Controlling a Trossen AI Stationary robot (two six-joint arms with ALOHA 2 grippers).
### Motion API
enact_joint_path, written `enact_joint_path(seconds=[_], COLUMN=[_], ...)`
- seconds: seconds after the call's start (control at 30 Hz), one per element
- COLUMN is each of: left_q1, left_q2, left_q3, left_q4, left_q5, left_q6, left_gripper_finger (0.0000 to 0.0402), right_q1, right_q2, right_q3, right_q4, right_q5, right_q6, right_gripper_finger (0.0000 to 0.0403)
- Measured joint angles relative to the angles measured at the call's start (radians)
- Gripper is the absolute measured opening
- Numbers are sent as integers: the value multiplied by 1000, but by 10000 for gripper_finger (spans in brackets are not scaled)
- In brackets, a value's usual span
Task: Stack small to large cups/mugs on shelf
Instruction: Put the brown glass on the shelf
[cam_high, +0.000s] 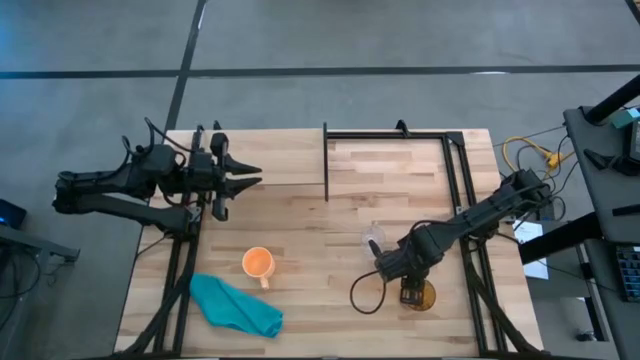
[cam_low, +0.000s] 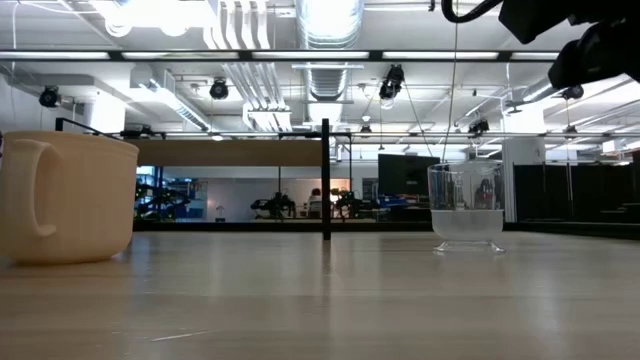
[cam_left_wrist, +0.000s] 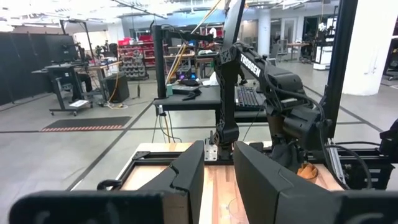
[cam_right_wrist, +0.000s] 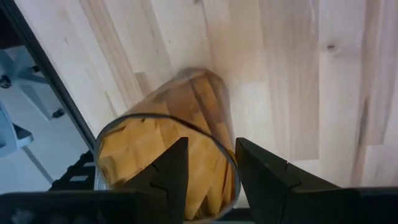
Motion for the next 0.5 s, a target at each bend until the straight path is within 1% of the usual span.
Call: enact_joint_path(seconds=[0.23, 0.5], left_q1=[0, 0], left_q2=[-7, -4], left_q3=[1, 3], left_q4=[0, 2], left_q5=[0, 0], left_q6=[0, 0], left_gripper_finger=[74, 74], right_q1=[0, 0], right_q2=[0, 0], right_q3=[-18, -34], right_q4=[20, 21], right_q5=[0, 0], right_q6=[-1, -6], right_gripper_finger=[123, 104])
